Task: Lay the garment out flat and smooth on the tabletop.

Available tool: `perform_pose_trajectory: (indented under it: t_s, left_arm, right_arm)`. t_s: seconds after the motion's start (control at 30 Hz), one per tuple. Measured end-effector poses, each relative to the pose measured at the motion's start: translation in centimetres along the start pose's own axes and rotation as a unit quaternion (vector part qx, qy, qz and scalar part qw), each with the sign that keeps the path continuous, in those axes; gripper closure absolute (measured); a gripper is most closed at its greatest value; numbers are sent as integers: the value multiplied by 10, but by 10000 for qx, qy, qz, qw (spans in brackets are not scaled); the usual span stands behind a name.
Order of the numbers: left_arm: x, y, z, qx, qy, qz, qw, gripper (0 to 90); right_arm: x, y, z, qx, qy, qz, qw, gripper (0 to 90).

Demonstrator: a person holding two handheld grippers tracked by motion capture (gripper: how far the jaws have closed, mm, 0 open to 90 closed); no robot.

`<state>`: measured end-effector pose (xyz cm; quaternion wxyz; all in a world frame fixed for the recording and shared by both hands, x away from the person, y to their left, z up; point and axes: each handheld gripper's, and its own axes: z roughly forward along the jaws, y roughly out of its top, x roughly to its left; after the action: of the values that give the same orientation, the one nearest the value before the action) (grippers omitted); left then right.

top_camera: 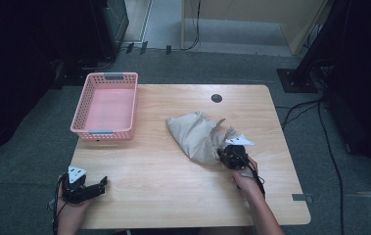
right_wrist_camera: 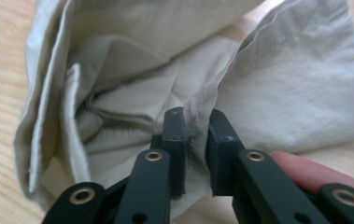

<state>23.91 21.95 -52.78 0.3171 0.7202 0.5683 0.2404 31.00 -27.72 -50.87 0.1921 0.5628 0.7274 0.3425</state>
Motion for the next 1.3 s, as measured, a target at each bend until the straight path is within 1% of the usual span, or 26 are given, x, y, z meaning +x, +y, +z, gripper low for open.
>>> perform_pose_trajectory:
  t_s: [0.07,0.13,0.2,0.37,0.43,0.47,0.57,0.6,0.7,0.77,0.83,0.93,1.0,1.07,1.13,1.17,1.2,1.23,1.3]
  left_arm:
    - [0,0,0,3,2,9,10000,98]
    - [0,0,0,-1,4,8,10000,98]
    - [0,0,0,4,7,20,10000,98]
    - [-1,0,0,15,20,34,10000,98]
    - [-1,0,0,16,21,35,10000,98]
    - [-1,0,0,16,26,36,10000,98]
    - [-2,0,0,29,55,43,10000,98]
    - [-2,0,0,27,65,41,10000,98]
    - [-3,0,0,28,70,37,10000,98]
    - [-3,0,0,25,73,36,10000,98]
    - [-3,-1,0,21,78,35,10000,98]
    - [-3,-1,-1,28,74,52,10000,98]
    - [-6,-2,-2,19,82,42,10000,98]
    - [-8,-2,-2,-21,43,20,10000,98]
    - [-13,-2,-3,-146,-26,32,9999,98]
    - [-16,-2,-4,-170,-49,45,9998,98]
    - [-21,0,-4,-214,-87,49,9997,98]
    - [-21,0,-4,-214,-87,49,9997,98]
    - [-27,3,-6,-317,-156,21,9994,98]
  right_arm:
    - [-1,-5,1,57,17,-20,10000,858]
    - [-1,-8,2,78,24,-55,10000,861]
    - [-1,-15,3,108,61,-116,9999,863]
    - [-2,-18,1,69,69,-160,9998,862]
    - [0,-21,0,11,30,-249,9997,862]
    - [2,-24,-1,-61,5,-345,9994,863]
    - [2,-27,-3,-116,39,-316,9994,866]
    - [2,-31,-4,-177,68,-352,9992,873]
    - [3,-36,-7,-240,114,-374,9989,883]
    - [3,-37,-9,-249,131,-382,9989,884]
    - [3,-42,-12,-262,219,-396,9986,885]
    - [2,-44,-15,-259,262,-395,9985,886]
    - [1,-47,-18,-253,282,-425,9984,886]
    - [0,-48,-19,-261,286,-446,9983,886]
    - [-1,-50,-22,-244,309,-448,9982,886]
    - [-1,-52,-23,-260,316,-456,9981,886]
    - [-2,-53,-24,-255,310,-469,9981,886]
    - [-1,-53,-25,-253,302,-475,9981,886]
    - [-2,-55,-26,-258,306,-506,9979,886]
